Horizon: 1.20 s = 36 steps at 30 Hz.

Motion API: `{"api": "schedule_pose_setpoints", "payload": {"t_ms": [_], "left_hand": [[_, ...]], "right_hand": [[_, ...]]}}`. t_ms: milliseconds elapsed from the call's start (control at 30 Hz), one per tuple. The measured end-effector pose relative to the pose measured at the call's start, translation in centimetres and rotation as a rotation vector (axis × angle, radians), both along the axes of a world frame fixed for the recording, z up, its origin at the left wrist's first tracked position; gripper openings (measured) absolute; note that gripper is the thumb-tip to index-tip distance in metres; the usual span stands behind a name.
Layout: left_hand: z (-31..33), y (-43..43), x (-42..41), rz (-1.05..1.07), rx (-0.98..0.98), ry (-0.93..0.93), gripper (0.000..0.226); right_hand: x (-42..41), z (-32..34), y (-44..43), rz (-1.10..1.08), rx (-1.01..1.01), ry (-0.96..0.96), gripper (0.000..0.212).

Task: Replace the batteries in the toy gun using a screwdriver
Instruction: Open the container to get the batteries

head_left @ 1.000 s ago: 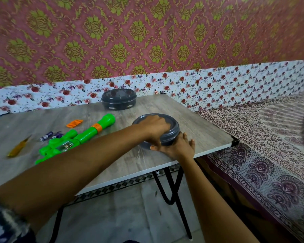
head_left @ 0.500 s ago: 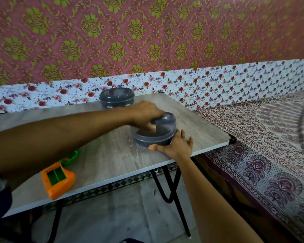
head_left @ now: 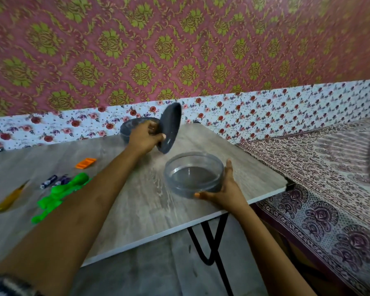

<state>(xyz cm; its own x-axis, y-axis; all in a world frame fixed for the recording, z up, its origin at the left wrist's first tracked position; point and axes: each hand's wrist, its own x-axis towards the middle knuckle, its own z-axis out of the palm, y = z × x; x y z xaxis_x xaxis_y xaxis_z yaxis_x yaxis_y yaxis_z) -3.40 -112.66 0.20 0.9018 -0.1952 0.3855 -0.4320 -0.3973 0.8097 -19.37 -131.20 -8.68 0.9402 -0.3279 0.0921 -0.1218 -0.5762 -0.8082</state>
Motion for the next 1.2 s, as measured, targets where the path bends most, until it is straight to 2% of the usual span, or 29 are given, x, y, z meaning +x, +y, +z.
{"api": "schedule_pose_setpoints", "payload": {"t_ms": [67,133,267,467,700,767,867,1000,1133,1200], "left_hand": [[-1.1,-0.3,1.2,0.073,-0.351,0.199,0.042],[-2.3,-1.1,2.6,0.075,-0.586,0.397,0.048],[-4.4,-2.4,4.6,0.058,-0.706,0.580,0.047],[-6.8,-2.7,6.1,0.161,-0.678,0.625,0.041],[-6.6,-2.5,4.3,0.254,-0.578,0.631,0.042],[-5.8,-2.0,2.8,0.235,-0.544,0.640,0.041],[-4.1,-0.7,0.0,0.162,-0.489,0.621,0.041],[-2.0,3.4,-3.6,0.064,-0.381,0.501,0.011],[-0.9,9.2,-5.7,0.120,-0.155,0.315,0.004],[-0.2,13.4,-6.2,0.193,-0.003,0.226,0.007]], "right_hand": [[-0.2,0.0,-0.4,0.028,-0.058,-0.037,0.145],[0.1,-0.4,-1.0,0.027,-0.103,-0.080,0.129],[0.6,-0.9,-0.9,-0.008,-0.249,-0.081,0.129],[1.0,-1.3,-0.7,-0.060,-0.337,-0.068,0.132],[0.8,-1.0,-0.4,-0.066,-0.356,-0.018,0.133],[0.3,-0.6,-0.4,-0.034,-0.316,-0.018,0.135],[-1.0,0.0,-0.5,0.046,-0.141,-0.088,0.132],[-1.9,1.0,1.7,0.004,-0.051,-0.367,0.101],[0.1,2.7,7.8,0.108,-0.027,-0.590,0.057],[2.0,3.6,12.0,0.218,-0.019,-0.621,0.045]]}}
